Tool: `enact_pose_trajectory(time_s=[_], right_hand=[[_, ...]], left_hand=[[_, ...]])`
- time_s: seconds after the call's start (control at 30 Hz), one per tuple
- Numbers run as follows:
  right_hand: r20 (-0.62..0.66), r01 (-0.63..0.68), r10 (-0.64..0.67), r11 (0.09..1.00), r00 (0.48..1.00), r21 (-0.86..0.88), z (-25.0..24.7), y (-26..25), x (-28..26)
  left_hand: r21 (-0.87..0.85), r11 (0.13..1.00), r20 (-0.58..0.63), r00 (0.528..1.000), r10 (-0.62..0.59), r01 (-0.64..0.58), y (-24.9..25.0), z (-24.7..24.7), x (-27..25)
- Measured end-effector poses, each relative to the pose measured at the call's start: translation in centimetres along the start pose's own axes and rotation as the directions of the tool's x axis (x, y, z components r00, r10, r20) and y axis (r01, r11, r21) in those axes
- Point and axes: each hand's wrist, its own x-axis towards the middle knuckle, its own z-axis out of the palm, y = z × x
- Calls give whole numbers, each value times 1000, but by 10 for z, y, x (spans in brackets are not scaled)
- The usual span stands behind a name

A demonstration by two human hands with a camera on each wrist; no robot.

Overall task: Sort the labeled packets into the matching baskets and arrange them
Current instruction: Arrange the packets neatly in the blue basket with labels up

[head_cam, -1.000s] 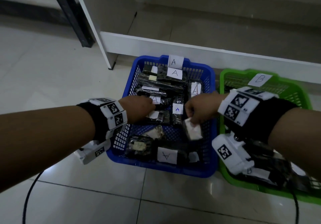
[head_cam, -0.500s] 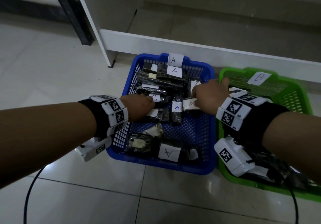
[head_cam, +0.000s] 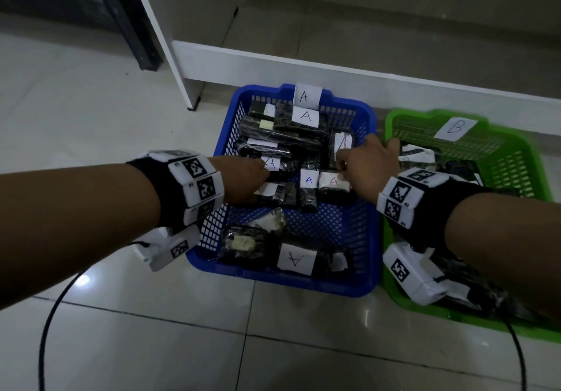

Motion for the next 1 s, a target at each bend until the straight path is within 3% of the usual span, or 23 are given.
enact_pose_trajectory(time_s=[0.07,0.17,0.27,0.33,0.47,0.63,0.67,0.73,0.8,0.87,0.93,1.0], right_hand=[[-19,-23,23,999,1000,27,1,-1,-1],[-37,-64,66,996,997,57,5,-1,1],[-45,-90,94,993,995,80,9,1,2],[-55,-48,48,999,997,13,10,2,-1],[-42,51,-55,994,998,-99,8,1,-3],[-58,24,-27,999,998,-40,5,-2,1],[-100,25,-22,999,995,33,2,-3,1],[-114,26,16,935,993,354,-11,-7,1],[42,-43,22,758,999,651,-25,-11,2],[283,-186,-63,616,957,765,-38,-13,1],[420,-233,-180,613,889,755,-44,-11,-1],[441,-157,-269,677,856,719,-44,-9,-4]], left_hand=[[-32,999,-56,998,21,-23,6,-12,-4],[-213,960,-123,980,158,-182,28,-31,-6],[-414,872,48,950,308,-262,58,-37,-2],[-435,855,110,926,361,-282,71,-30,1],[-469,842,72,938,338,-267,76,-18,2],[-645,747,95,953,289,-162,62,-26,0],[-709,695,78,965,251,-124,57,-29,-1],[-863,502,40,985,169,-51,47,-32,-1],[-950,313,29,995,94,-2,40,-34,-2],[-971,237,51,998,44,39,37,-35,0],[-977,201,75,997,33,67,37,-33,2],[-983,164,84,996,29,79,39,-30,4]])
